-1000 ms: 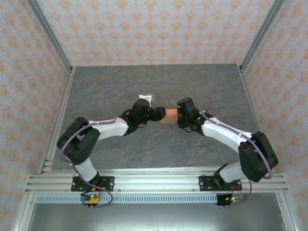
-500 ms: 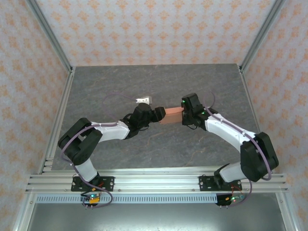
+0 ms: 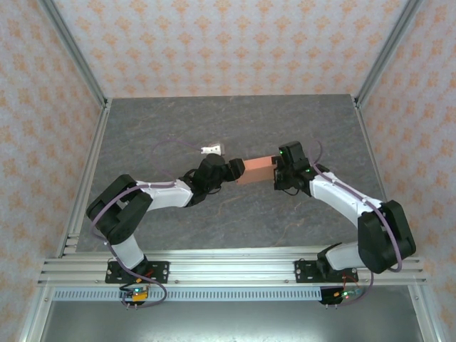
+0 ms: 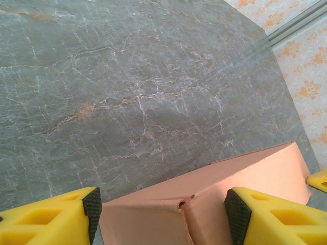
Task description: Fold the paper box
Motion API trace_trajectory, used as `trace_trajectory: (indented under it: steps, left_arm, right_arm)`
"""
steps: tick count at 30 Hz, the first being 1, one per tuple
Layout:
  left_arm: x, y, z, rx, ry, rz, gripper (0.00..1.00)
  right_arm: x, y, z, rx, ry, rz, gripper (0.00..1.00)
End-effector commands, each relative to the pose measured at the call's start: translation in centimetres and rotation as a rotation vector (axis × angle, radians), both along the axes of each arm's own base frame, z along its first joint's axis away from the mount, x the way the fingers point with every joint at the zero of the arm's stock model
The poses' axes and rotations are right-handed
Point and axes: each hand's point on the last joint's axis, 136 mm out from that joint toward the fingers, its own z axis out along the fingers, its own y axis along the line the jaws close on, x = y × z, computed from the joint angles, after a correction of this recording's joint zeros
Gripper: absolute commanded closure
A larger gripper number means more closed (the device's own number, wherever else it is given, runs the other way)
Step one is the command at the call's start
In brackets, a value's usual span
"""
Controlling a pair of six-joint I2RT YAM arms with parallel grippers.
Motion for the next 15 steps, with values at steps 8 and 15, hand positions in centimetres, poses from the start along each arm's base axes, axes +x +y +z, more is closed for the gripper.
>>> trace_trajectory:
  steps: [8, 15]
  left_arm:
    - [-1.1, 1.5, -4.3, 0.120, 0.110, 0.021, 0.32]
    - [-0.9, 0.7, -3.9, 0.104, 0.100, -0.014, 0.31]
  right_arm:
    - [-0.9, -1.8, 5.7, -0.093, -0.048, 0.042, 0.33]
    - [-0.5, 0.0, 5.2, -0.041, -0.054, 0.096, 0.30]
